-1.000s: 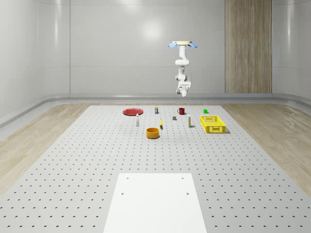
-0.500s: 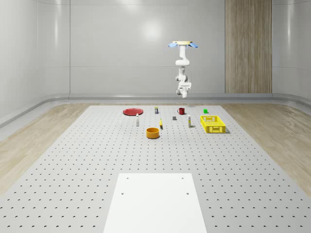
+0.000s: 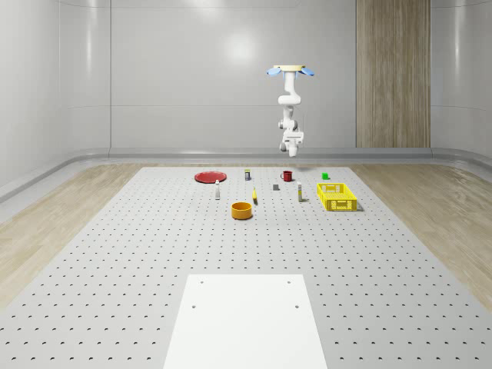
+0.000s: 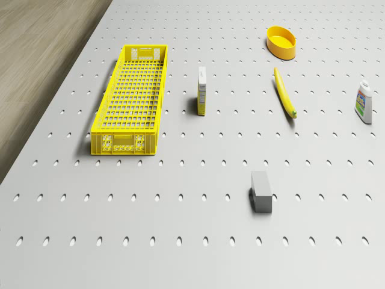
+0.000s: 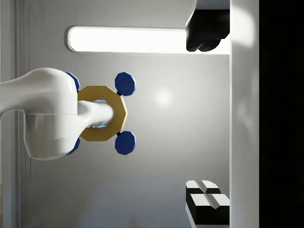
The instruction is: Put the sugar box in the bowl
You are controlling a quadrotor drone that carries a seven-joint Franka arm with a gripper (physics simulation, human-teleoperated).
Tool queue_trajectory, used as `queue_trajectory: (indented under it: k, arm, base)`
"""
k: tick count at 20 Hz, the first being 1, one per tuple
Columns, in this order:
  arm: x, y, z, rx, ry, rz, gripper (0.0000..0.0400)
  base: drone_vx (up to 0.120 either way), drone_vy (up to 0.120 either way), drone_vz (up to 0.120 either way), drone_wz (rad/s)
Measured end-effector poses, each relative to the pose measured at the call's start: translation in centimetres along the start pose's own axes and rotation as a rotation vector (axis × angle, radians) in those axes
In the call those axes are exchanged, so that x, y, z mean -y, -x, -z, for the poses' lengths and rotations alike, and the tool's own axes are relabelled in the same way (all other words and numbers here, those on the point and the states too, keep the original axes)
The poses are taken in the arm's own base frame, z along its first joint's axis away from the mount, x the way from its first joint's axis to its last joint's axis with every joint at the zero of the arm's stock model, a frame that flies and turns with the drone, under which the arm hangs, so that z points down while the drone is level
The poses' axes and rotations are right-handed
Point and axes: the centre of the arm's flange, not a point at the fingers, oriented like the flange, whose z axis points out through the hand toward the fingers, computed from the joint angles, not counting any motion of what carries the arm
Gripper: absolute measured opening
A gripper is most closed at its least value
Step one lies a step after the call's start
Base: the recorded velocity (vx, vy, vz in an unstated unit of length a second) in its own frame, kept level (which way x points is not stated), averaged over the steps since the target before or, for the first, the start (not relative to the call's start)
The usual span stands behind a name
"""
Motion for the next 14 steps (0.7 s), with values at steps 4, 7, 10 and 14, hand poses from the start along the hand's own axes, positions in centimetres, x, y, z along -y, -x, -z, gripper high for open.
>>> queue_trajectory:
  k: [4, 7, 10, 14]
  arm:
    - [0.02, 0.06, 0.0, -0.006, 0.002, 0.0, 0.04]
    - [0.06, 0.14, 0.0, -0.014, 0.006, 0.0, 0.04]
    - [0.14, 0.25, 0.0, -0.025, 0.014, 0.0, 0.04]
    - [0.35, 0.5, -0.02, -0.05, 0.035, 0.001, 0.04]
  base:
    - [0.12, 0.0, 0.0, 0.0]
    - [0.12, 0.0, 0.0, 0.0]
    - [0.12, 0.0, 0.0, 0.0]
    - [0.12, 0.0, 0.0, 0.0]
